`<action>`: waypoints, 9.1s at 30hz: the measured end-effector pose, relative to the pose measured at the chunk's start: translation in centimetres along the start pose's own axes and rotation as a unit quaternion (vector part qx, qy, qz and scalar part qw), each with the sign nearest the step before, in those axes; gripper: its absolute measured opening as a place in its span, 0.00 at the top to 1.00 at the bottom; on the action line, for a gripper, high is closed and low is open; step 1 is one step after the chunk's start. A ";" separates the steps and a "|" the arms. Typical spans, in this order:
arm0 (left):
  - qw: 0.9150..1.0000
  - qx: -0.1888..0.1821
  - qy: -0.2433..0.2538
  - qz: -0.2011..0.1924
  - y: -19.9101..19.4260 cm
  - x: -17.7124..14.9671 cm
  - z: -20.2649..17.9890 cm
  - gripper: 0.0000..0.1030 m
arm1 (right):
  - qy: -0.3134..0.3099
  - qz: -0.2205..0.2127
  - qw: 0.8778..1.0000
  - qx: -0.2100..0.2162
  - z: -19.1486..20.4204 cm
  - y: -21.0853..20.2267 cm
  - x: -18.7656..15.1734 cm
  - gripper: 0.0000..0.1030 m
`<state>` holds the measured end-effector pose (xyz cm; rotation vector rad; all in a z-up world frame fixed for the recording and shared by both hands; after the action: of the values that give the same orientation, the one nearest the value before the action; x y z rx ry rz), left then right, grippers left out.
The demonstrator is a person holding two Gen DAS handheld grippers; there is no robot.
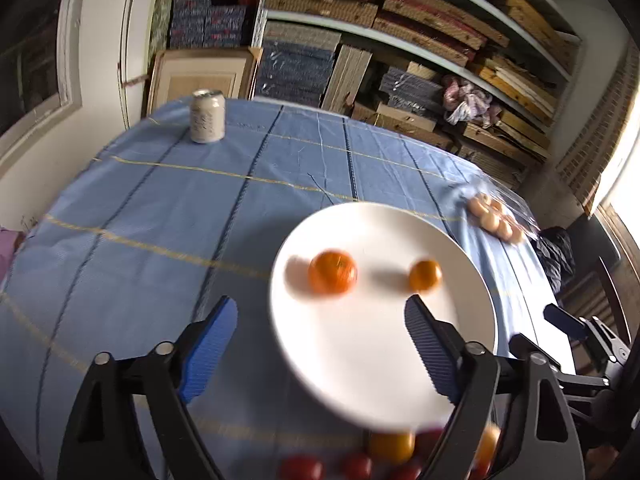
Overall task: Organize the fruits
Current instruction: 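Move both tools back to the fruit cluster, left tool to a yellow pear, then grasp the yellow pear with the left tool while the right tool grasps a red tomato, then place the pear and the red tomato onto the white plate, opening both tools, then return both tools to the fruit cluster, left tool to a small brown pear, then grasp the small brown pear with the left tool while the right tool grasps a grapefruit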
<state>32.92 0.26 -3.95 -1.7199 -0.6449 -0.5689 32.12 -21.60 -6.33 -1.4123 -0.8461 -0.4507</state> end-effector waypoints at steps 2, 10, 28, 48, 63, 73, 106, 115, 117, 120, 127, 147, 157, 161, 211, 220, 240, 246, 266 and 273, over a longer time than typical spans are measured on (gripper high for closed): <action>1.000 0.002 0.019 -0.005 -1.8 -1.7 -0.3 0.14 | -0.003 0.000 1.000 0.004 0.5 -2.1 -2.4 0.26; 0.996 0.002 0.084 -0.018 -7.2 -11.8 -0.6 0.07 | -0.001 -0.001 1.000 0.005 3.4 -8.1 -13.1 0.26; 0.987 0.038 0.158 -0.009 -5.1 -19.5 -2.6 0.25 | 0.040 0.000 0.999 0.012 5.6 -10.0 -17.8 0.26; 0.992 -0.008 0.122 -0.015 -4.7 -19.4 -2.2 0.56 | 0.049 0.004 0.999 0.010 5.5 -9.8 -18.0 0.26; 0.996 -0.021 0.080 -0.035 -6.1 -19.1 -0.8 0.56 | 0.062 0.035 0.997 -0.026 2.4 -6.5 -17.1 0.41; 0.996 -0.019 0.084 -0.029 -5.8 -19.0 -0.8 0.56 | 0.018 0.060 0.998 -0.031 4.1 -3.3 -15.7 0.50; 0.996 -0.033 0.072 -0.046 -6.5 -19.0 -0.7 0.56 | 0.075 -0.006 0.997 -0.009 2.6 -6.4 -16.3 0.74; 0.996 -0.032 0.068 -0.048 -6.6 -19.0 -0.4 0.56 | 0.072 -0.004 0.997 -0.004 2.9 -6.4 -16.5 0.74; 0.996 -0.032 0.070 -0.049 -6.6 -18.9 -0.5 0.56 | 0.071 -0.004 0.997 -0.003 3.1 -6.3 -16.6 0.74; 0.996 -0.032 0.070 -0.049 -6.6 -18.9 -0.4 0.56 | 0.073 -0.004 0.997 -0.002 3.1 -6.3 -16.5 0.74; 0.996 -0.032 0.070 -0.043 -6.5 -18.8 -0.3 0.56 | 0.076 -0.008 0.997 0.005 3.1 -6.8 -16.2 0.74; 0.995 -0.056 0.079 -0.030 -3.3 -6.8 -3.1 0.56 | 0.047 -0.023 0.998 0.042 1.1 -5.6 -4.2 0.74; 0.997 -0.021 0.070 0.021 5.9 -2.3 -3.2 0.56 | 0.063 0.062 0.995 0.040 0.1 7.1 0.4 0.74; 0.997 -0.005 0.067 0.032 7.4 -2.0 -2.6 0.56 | 0.080 0.080 0.993 0.043 -0.1 9.4 0.8 0.74; 0.991 0.005 0.133 0.005 -5.0 -21.3 -1.4 0.71 | 0.005 -0.058 0.998 -0.007 7.4 -13.0 -18.4 0.27; 0.992 0.004 0.124 -0.005 -5.3 -21.1 -1.1 0.72 | 0.012 -0.042 0.999 0.005 7.5 -11.9 -18.4 0.27; 0.993 -0.001 0.108 -0.039 -7.5 -21.2 -0.1 0.72 | 0.010 0.030 1.000 -0.005 9.9 -4.6 -15.7 0.32; 0.993 -0.002 0.108 -0.038 -7.3 -21.2 0.0 0.72 | 0.004 0.037 0.999 -0.021 10.1 -3.5 -14.8 0.31; 0.993 -0.004 0.109 -0.033 -6.9 -21.2 -0.2 0.72 | 0.035 0.030 0.999 0.021 9.5 -3.6 -15.8 0.60; 0.993 -0.004 0.109 -0.035 -7.0 -21.2 -0.3 0.72 | 0.030 0.024 0.999 0.017 9.6 -4.3 -16.2 0.60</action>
<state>12.60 -1.36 -13.17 -1.6196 -0.5479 -0.7975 16.32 -16.17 -15.96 -1.3790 -0.7673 -0.4381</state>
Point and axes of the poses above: each gripper's, at about its wrist camera, not at the fingertips, and y roughly the way its jaws point, z to its left, x to its top, the point moved 5 cm from there along y, roughly the way its jaws point, and after that the axes turned 3 degrees about -y, right-handed, at the moved point
